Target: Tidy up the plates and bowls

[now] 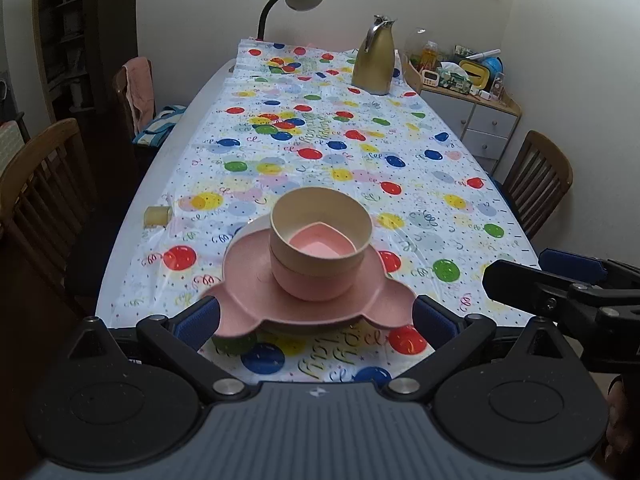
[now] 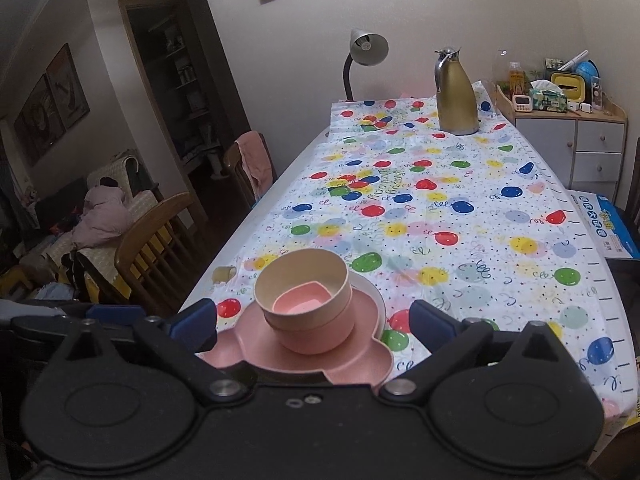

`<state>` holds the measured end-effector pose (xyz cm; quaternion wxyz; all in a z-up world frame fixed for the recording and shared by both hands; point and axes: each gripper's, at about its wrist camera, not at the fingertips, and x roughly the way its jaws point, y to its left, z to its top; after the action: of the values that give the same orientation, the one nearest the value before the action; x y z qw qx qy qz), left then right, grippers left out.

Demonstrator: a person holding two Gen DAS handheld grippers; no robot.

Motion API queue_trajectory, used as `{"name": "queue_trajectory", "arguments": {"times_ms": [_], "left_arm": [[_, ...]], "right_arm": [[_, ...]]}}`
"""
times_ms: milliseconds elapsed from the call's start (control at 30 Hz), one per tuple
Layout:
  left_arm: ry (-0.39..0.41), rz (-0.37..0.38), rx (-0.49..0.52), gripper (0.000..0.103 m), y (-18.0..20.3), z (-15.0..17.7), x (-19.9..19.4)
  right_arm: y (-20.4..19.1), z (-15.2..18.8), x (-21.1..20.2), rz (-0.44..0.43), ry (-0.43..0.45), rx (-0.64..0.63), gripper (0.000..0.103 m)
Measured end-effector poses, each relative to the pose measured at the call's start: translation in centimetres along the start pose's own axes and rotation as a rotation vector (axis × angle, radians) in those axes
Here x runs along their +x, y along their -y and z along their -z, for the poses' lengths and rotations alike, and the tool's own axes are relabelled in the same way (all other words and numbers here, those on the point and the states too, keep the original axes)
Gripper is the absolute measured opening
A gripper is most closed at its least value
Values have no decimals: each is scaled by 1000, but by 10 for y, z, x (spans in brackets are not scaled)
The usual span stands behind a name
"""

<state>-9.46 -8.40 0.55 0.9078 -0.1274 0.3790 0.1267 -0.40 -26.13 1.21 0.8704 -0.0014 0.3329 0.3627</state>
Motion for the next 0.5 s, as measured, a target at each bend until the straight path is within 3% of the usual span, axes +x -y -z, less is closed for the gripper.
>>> {"name": "queue_trajectory", "arguments": {"times_ms": [500], "left_arm": [[17, -42, -9, 103, 14, 9, -18]], "right_arm": [[6, 11, -38, 11, 43, 28, 103]]}}
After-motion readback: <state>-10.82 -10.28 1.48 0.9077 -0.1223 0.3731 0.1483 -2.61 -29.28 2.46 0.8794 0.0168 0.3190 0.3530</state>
